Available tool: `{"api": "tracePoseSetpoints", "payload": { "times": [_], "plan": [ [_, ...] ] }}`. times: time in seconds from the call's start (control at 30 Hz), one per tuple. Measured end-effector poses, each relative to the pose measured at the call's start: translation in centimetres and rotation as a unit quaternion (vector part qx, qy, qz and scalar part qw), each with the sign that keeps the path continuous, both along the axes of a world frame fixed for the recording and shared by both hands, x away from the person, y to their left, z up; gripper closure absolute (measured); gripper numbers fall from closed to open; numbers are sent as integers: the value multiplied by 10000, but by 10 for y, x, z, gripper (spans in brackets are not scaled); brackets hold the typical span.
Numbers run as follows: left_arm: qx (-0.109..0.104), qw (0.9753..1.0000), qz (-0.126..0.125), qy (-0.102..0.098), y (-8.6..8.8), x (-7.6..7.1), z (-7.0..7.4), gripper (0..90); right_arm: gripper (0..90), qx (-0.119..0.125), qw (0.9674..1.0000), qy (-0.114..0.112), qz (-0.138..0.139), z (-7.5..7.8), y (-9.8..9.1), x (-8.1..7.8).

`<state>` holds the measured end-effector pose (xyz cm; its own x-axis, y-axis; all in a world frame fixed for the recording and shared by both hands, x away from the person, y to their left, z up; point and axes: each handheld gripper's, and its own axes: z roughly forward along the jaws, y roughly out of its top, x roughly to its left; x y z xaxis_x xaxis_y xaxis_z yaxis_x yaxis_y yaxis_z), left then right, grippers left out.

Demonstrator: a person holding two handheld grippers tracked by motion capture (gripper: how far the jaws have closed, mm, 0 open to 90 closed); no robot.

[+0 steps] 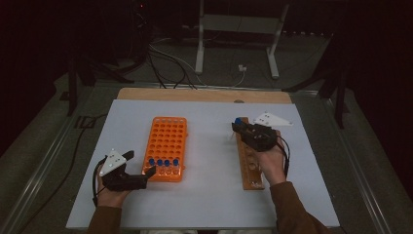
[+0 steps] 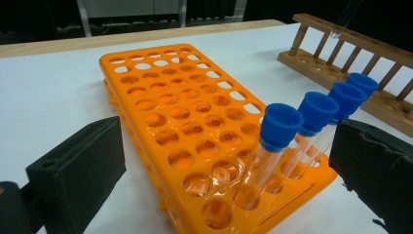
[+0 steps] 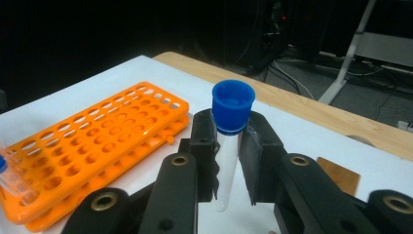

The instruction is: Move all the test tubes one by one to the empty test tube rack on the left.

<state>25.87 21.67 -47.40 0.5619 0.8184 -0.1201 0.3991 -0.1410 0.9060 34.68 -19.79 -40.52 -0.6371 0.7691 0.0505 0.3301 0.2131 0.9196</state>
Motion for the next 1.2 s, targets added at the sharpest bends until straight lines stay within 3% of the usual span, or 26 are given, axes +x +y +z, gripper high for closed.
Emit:
{"api": "tracePoseSetpoints", "payload": {
  "times": [0.37, 0.7, 1.2],
  "plan": [
    [86, 9999, 5, -103, -6, 0, 7, 8, 773, 17, 9998, -12, 184, 2, 13, -4],
    [58, 9995, -241, -171, -18, 3, 20, 8, 773, 43, 9994, 19, 355, 5, 26, -6],
    [72, 9983, -522, -247, -54, 14, 39, 8, 772, 13, 9979, 64, 642, 10, 47, -12]
  ]
}}
